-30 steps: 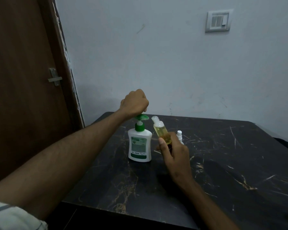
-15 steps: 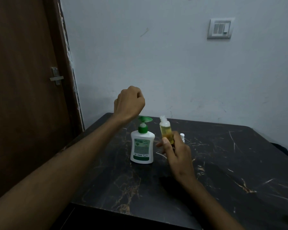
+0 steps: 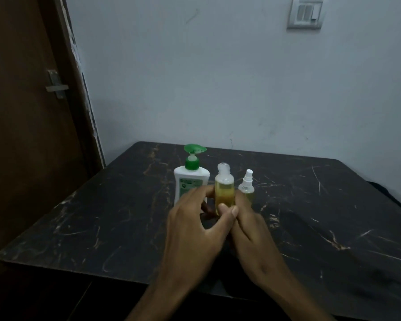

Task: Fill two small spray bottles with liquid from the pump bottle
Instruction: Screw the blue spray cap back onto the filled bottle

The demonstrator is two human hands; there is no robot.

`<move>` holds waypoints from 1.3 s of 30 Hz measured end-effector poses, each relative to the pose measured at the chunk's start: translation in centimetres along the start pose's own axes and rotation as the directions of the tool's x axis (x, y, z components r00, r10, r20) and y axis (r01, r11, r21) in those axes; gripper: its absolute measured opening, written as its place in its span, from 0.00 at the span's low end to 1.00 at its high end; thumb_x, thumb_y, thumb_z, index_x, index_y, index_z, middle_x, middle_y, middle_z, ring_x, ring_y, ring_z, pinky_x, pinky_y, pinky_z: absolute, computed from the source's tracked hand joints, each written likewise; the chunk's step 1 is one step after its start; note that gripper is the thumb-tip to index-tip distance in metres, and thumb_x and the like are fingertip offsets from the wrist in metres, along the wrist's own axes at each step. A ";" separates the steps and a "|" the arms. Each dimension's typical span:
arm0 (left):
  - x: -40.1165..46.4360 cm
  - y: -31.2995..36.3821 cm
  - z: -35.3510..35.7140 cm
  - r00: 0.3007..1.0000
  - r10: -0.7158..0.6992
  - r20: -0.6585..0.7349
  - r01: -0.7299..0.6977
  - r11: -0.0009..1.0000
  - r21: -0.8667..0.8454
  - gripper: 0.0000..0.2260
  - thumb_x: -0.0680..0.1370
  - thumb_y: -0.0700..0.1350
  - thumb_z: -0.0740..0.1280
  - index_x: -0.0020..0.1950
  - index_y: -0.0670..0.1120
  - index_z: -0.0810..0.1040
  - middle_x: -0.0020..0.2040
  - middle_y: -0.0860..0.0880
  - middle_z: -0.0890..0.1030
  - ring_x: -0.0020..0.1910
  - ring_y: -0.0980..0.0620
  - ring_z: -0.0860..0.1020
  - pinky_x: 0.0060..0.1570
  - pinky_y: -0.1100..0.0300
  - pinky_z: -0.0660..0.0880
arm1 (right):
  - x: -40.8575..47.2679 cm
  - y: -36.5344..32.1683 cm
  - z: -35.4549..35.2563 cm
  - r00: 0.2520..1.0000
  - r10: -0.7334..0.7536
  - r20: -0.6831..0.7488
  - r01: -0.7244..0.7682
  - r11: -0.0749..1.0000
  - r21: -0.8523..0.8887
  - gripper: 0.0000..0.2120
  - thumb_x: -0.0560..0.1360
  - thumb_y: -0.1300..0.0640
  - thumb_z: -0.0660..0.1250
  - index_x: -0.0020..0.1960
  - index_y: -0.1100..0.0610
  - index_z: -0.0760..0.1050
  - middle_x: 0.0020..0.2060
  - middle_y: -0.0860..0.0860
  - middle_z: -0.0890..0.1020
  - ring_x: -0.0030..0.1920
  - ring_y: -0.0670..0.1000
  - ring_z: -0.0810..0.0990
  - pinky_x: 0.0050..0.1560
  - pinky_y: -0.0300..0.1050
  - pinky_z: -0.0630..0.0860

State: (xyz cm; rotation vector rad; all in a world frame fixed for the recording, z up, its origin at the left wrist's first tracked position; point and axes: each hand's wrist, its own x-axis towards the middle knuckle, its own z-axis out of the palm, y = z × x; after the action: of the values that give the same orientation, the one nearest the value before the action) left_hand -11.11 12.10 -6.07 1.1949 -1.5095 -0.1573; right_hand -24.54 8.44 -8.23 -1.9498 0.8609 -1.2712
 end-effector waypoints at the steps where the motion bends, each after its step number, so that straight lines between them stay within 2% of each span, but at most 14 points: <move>1: -0.5 0.0 0.2 1.000 -0.019 -0.012 0.018 1.000 -0.022 0.09 0.76 0.47 0.77 0.54 0.56 0.83 0.47 0.60 0.84 0.49 0.59 0.82 0.44 0.72 0.74 | -0.6 -0.1 0.1 1.000 0.024 0.006 -0.024 1.000 -0.002 0.08 0.87 0.55 0.58 0.63 0.52 0.74 0.43 0.49 0.84 0.42 0.49 0.85 0.41 0.40 0.77; 5: -1.5 -0.8 0.6 0.995 -0.104 -0.005 0.103 0.991 -0.085 0.07 0.75 0.46 0.77 0.51 0.55 0.85 0.45 0.59 0.85 0.46 0.58 0.83 0.41 0.72 0.74 | -2.4 0.2 0.1 0.996 0.088 0.032 -0.085 0.993 -0.083 0.05 0.87 0.51 0.58 0.59 0.49 0.72 0.40 0.49 0.84 0.39 0.48 0.84 0.38 0.48 0.77; 8: -2.0 -1.6 0.7 0.985 -0.165 0.052 0.170 0.981 -0.096 0.08 0.74 0.46 0.78 0.51 0.55 0.85 0.46 0.59 0.86 0.47 0.59 0.84 0.42 0.71 0.75 | -3.0 0.8 0.2 0.995 0.082 0.055 -0.070 0.980 -0.188 0.05 0.86 0.49 0.57 0.61 0.42 0.68 0.41 0.39 0.83 0.42 0.41 0.83 0.39 0.33 0.71; 9: -2.0 -1.9 0.7 0.979 -0.189 0.073 0.195 0.976 -0.096 0.08 0.74 0.46 0.78 0.51 0.55 0.85 0.46 0.60 0.86 0.47 0.60 0.84 0.42 0.71 0.75 | -3.1 1.0 0.1 0.995 0.077 0.062 -0.060 0.970 -0.235 0.05 0.86 0.48 0.57 0.61 0.41 0.67 0.41 0.38 0.82 0.43 0.39 0.82 0.40 0.31 0.70; 14: -2.6 -3.2 0.5 0.956 -0.256 0.142 0.262 0.965 -0.029 0.10 0.72 0.47 0.79 0.52 0.57 0.85 0.46 0.63 0.86 0.47 0.63 0.83 0.41 0.68 0.77 | -3.2 2.2 -0.1 0.996 0.032 0.077 0.011 0.868 -0.496 0.03 0.83 0.48 0.63 0.56 0.44 0.73 0.45 0.37 0.78 0.47 0.33 0.75 0.48 0.28 0.68; 17: -2.9 -3.5 0.4 0.950 -0.265 0.166 0.269 0.963 0.000 0.11 0.71 0.46 0.79 0.51 0.57 0.85 0.46 0.64 0.86 0.46 0.64 0.83 0.41 0.69 0.76 | -3.4 2.5 -0.4 0.995 0.048 0.089 0.012 0.814 -0.581 0.11 0.78 0.43 0.64 0.59 0.40 0.73 0.47 0.36 0.75 0.47 0.35 0.71 0.50 0.25 0.66; 21: -3.1 -3.7 0.4 0.946 -0.265 0.186 0.258 0.964 0.060 0.09 0.71 0.46 0.79 0.48 0.56 0.85 0.44 0.63 0.85 0.45 0.64 0.83 0.41 0.70 0.75 | -3.6 2.2 -2.0 0.985 0.136 0.108 -0.044 0.797 -0.602 0.17 0.76 0.37 0.69 0.63 0.36 0.73 0.51 0.37 0.77 0.52 0.37 0.76 0.51 0.29 0.70; 23: -3.2 -3.7 0.4 0.943 -0.268 0.196 0.258 0.963 0.079 0.09 0.71 0.46 0.80 0.48 0.56 0.84 0.43 0.64 0.85 0.45 0.64 0.83 0.42 0.71 0.74 | -3.6 2.5 -3.2 0.988 0.148 0.038 -0.096 0.797 -0.596 0.19 0.74 0.37 0.71 0.62 0.37 0.76 0.49 0.37 0.78 0.49 0.37 0.77 0.47 0.31 0.71; 26: -3.3 -3.9 0.3 0.937 -0.276 0.215 0.261 0.961 0.095 0.09 0.71 0.47 0.80 0.47 0.56 0.85 0.43 0.64 0.85 0.45 0.64 0.83 0.44 0.72 0.74 | -2.8 3.2 -4.6 0.984 0.142 -0.110 -0.180 0.783 -0.596 0.16 0.72 0.44 0.76 0.59 0.39 0.79 0.45 0.38 0.79 0.43 0.41 0.78 0.43 0.32 0.70; 29: -3.4 -4.0 0.4 0.933 -0.290 0.213 0.272 0.956 0.110 0.10 0.70 0.48 0.81 0.47 0.57 0.85 0.43 0.65 0.85 0.45 0.64 0.83 0.44 0.72 0.74 | -1.4 4.0 -5.2 0.973 0.136 -0.189 -0.223 0.771 -0.597 0.14 0.72 0.50 0.77 0.56 0.42 0.79 0.46 0.39 0.80 0.44 0.41 0.78 0.46 0.38 0.74; 32: -3.4 -3.7 0.6 0.922 -0.310 0.232 0.291 0.950 0.112 0.10 0.70 0.49 0.81 0.48 0.59 0.85 0.43 0.65 0.85 0.46 0.65 0.83 0.44 0.72 0.74 | -0.1 5.1 -5.1 0.972 0.146 -0.186 -0.233 0.717 -0.657 0.11 0.74 0.51 0.75 0.54 0.46 0.77 0.48 0.41 0.79 0.47 0.44 0.77 0.51 0.45 0.75; 39: -3.4 -3.8 0.6 0.922 -0.312 0.231 0.293 0.950 0.111 0.11 0.70 0.49 0.81 0.49 0.59 0.84 0.44 0.66 0.84 0.47 0.66 0.82 0.44 0.74 0.72 | 1.1 6.3 -4.3 0.972 0.165 -0.164 -0.233 0.669 -0.706 0.08 0.76 0.51 0.74 0.51 0.49 0.76 0.45 0.44 0.76 0.46 0.47 0.75 0.45 0.43 0.67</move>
State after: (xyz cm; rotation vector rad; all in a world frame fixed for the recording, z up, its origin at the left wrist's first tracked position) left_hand -9.97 12.48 -11.02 1.5110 -1.5438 -0.4759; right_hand -29.28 3.20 -11.35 -2.2889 1.7874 -0.9492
